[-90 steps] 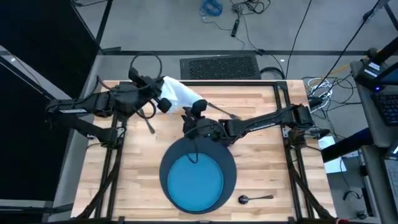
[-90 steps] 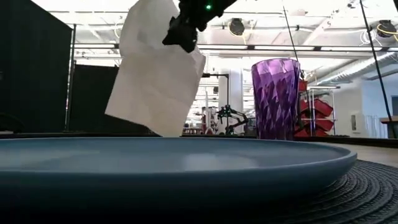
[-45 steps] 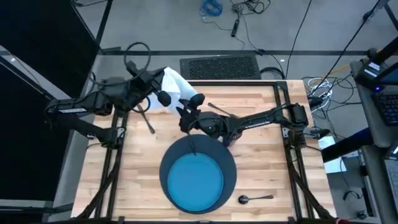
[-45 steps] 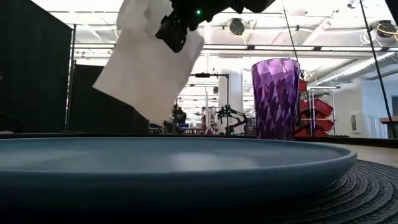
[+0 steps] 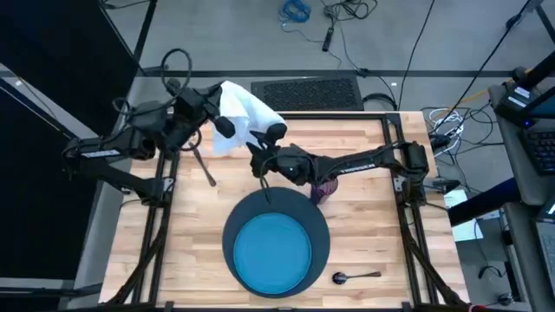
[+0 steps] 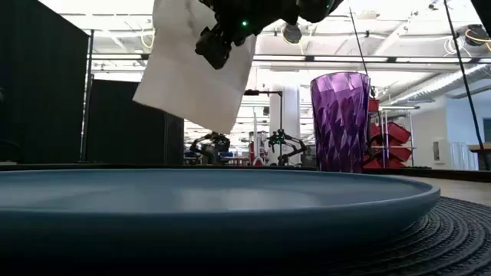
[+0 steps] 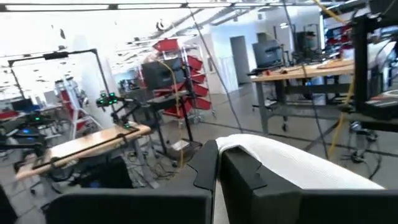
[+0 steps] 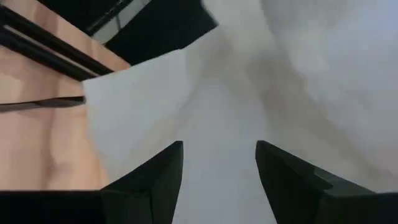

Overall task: Set table place
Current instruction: Fold the white napkin

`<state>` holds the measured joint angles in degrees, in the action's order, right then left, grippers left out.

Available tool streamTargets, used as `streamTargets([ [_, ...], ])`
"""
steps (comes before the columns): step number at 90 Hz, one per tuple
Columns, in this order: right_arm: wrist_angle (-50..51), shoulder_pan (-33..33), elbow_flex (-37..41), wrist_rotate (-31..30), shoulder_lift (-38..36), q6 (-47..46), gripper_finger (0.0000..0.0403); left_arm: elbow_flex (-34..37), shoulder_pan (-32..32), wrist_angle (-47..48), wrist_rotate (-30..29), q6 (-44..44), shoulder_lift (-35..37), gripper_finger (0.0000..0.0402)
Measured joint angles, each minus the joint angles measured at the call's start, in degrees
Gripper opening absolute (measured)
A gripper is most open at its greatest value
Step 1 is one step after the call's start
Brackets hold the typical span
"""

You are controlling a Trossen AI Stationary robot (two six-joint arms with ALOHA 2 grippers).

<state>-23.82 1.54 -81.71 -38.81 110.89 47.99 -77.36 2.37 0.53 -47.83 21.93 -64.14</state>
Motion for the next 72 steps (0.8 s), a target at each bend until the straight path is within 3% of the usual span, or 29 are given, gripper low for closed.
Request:
streamTargets([
  [41, 1.4, 3.1, 0.0, 3.2, 0.0, -7.7, 0.0187, -0.1, 0.2, 1.8, 0.0, 1.4, 0.1, 0.0000],
  [72, -3.5, -2.5, 0.0, 1.4, 0.0, 12.6, 0.0187, -0.1, 0.2, 11.7, -0.8, 0.9, 0.1, 0.0000],
])
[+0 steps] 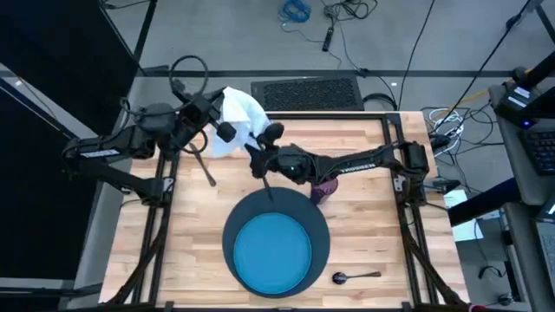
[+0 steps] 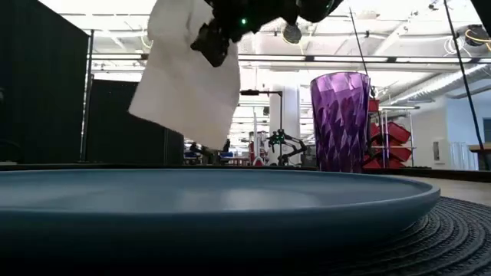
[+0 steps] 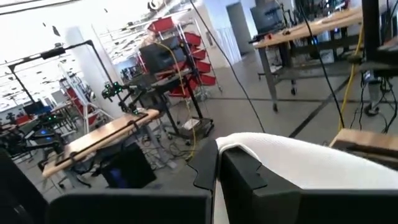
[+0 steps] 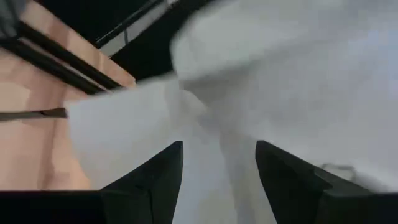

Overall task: Set table place
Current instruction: Fold the white napkin

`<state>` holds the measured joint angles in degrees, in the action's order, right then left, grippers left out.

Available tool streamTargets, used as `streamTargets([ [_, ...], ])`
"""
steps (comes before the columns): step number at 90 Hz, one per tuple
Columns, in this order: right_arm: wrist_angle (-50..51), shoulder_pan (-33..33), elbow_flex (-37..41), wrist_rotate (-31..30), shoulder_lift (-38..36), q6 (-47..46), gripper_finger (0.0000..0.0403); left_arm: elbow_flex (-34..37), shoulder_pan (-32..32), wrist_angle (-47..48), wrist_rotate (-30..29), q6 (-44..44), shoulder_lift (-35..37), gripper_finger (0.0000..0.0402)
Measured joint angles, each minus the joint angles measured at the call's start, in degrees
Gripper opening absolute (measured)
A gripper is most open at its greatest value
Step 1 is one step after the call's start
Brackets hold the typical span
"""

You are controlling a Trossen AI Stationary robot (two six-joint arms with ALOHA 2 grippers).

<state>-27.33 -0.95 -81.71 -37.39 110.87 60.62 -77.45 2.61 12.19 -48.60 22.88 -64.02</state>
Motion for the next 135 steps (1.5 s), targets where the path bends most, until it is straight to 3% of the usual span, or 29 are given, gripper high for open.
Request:
streamTargets([
  [11, 0.5, -2.7, 0.0, -6.9, 0.0, 7.3, 0.0187, 0.0, 0.0, 3.6, 0.1, -2.7, 1.4, 0.0000],
  [26, 2.4, -6.2, 1.1, -15.1, -2.0, 9.0, 0.0187, 0.0, -1.4, 6.5, 3.6, -7.2, 7.6, 0.0000],
  [39, 3.5, -8.2, 8.6, -18.4, -10.5, 8.7, 0.0187, 3.0, -3.7, 6.7, 3.5, -7.9, 14.4, 0.0000],
  [48, 1.3, -8.8, 16.7, -22.7, -20.7, 4.4, 0.0187, 7.2, -4.7, 6.1, 3.3, -10.0, 18.7, 0.0000],
  [54, -0.7, -8.9, 23.2, -19.8, -29.2, -5.9, 0.0187, 10.1, -4.6, 5.7, 3.1, -11.0, 20.7, 0.0000],
  [65, -6.9, -7.0, 36.1, -2.2, -38.9, -24.5, 0.0187, 15.6, -4.6, -0.9, 3.1, -12.1, 22.0, 0.0000],
  [78, -13.4, -5.3, 43.0, -0.3, -34.1, -28.5, 0.0187, 18.0, -4.6, -10.3, 6.0, -11.9, 19.7, 0.0000],
  [99, -21.3, -5.4, 37.6, 0.0, -23.4, -25.0, 0.0187, 16.8, -4.5, -23.9, 6.3, -7.3, 12.9, 0.0000],
  [114, -21.5, -5.1, 31.9, 0.2, -18.9, -21.6, 0.0187, 12.3, -4.5, -24.3, 6.6, -7.2, 10.1, 0.0000],
  [135, -20.2, -4.2, 30.8, 0.0, -17.5, -22.1, 0.0187, 9.5, -5.0, -23.4, 7.4, -7.0, 9.7, 0.0000],
])
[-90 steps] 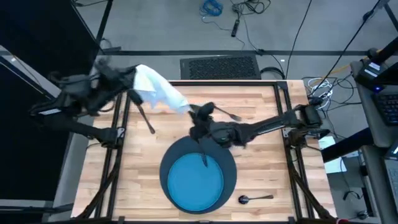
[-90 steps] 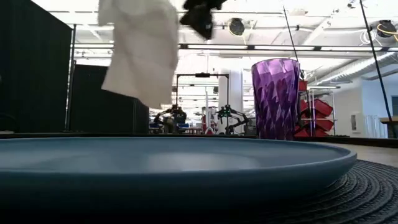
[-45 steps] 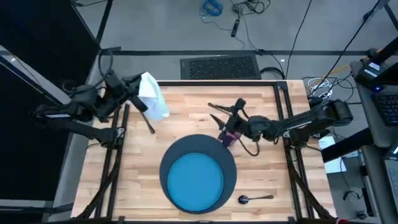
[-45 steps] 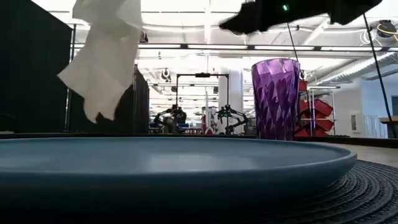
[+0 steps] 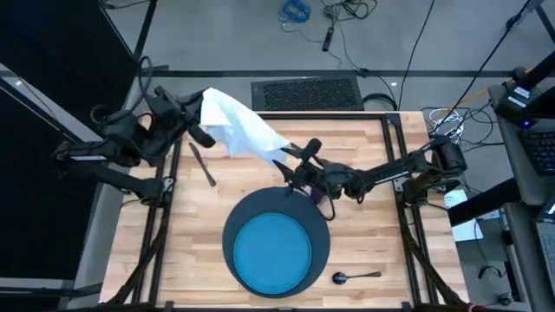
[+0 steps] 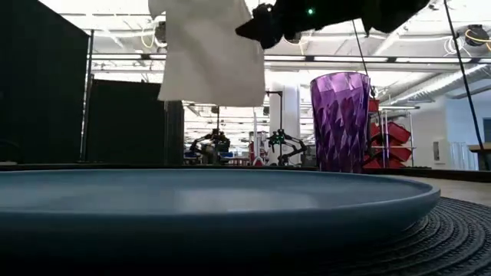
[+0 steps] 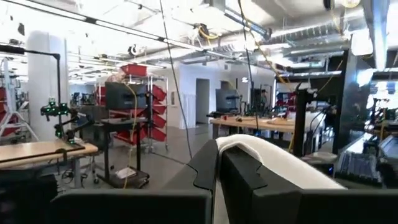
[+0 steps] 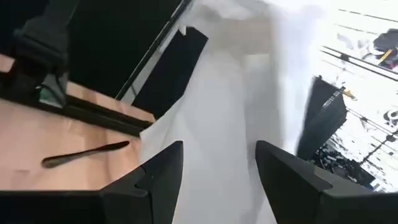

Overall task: Set table place
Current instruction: Fold the white napkin

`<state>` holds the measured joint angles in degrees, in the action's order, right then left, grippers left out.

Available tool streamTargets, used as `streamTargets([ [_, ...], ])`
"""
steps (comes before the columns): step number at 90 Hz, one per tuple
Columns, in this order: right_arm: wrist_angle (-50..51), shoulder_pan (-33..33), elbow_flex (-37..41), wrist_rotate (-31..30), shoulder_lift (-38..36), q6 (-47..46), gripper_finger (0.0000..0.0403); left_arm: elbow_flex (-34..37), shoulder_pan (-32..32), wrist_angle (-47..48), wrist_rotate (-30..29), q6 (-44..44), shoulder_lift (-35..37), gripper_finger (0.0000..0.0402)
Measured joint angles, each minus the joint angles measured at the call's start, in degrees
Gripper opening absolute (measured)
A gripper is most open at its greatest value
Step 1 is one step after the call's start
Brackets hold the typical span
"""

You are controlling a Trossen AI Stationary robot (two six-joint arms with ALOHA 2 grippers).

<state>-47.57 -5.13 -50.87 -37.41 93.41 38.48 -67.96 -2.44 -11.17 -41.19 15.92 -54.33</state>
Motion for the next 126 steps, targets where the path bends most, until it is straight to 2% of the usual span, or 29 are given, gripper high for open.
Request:
streamTargets([
  [95, -2.0, 1.1, 0.0, 4.5, 0.5, -5.0, 0.0187, -0.1, -1.4, 1.0, 1.5, 1.1, -1.3, 0.0000],
  [110, -4.7, 2.3, 0.0, 4.9, 0.5, -4.8, 0.0187, -0.1, -1.4, -1.8, 2.7, 1.0, -3.0, 0.0000],
  [126, -3.4, 3.3, 0.0, 6.1, 0.6, -5.7, 0.0187, -1.8, -1.4, -1.1, 3.5, 1.9, -5.5, 0.0000],
])
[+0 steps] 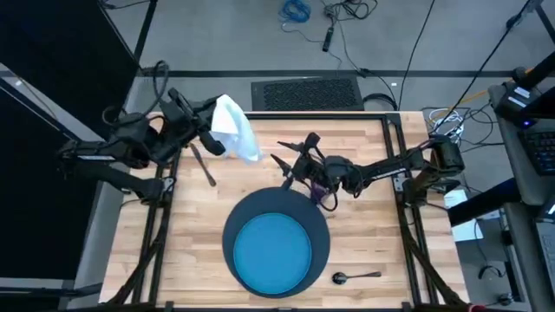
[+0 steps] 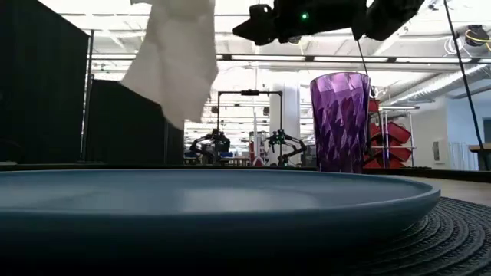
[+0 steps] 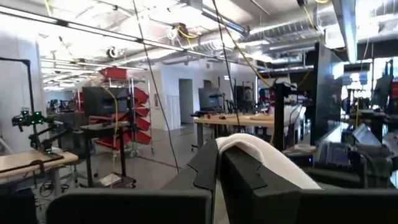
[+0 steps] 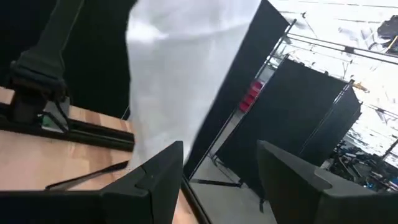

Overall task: Set table place
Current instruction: Fold the white napkin

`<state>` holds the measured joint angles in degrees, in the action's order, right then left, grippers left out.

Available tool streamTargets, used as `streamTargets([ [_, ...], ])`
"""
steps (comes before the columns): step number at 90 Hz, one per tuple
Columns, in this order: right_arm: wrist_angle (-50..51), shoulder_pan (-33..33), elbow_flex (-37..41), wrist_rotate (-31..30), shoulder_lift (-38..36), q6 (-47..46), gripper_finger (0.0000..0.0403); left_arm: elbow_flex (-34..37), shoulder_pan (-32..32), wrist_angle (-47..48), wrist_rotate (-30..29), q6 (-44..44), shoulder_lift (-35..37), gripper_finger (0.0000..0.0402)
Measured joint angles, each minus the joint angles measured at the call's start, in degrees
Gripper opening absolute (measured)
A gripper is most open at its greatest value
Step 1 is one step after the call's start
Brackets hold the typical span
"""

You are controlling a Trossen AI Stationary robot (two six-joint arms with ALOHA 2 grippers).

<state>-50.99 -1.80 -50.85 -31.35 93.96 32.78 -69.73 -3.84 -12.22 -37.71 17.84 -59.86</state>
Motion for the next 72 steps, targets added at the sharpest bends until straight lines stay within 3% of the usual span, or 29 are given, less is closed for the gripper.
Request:
streamTargets([
  [46, 4.2, -3.7, 0.0, 0.2, 0.0, -0.9, 0.0187, -3.0, 0.1, 2.8, -2.0, 2.5, -2.2, 0.0000],
  [72, 2.6, -2.3, 0.0, 0.2, 0.0, -2.1, 0.0187, -3.0, 0.1, 2.2, -1.7, 2.0, -2.9, 0.0000],
])
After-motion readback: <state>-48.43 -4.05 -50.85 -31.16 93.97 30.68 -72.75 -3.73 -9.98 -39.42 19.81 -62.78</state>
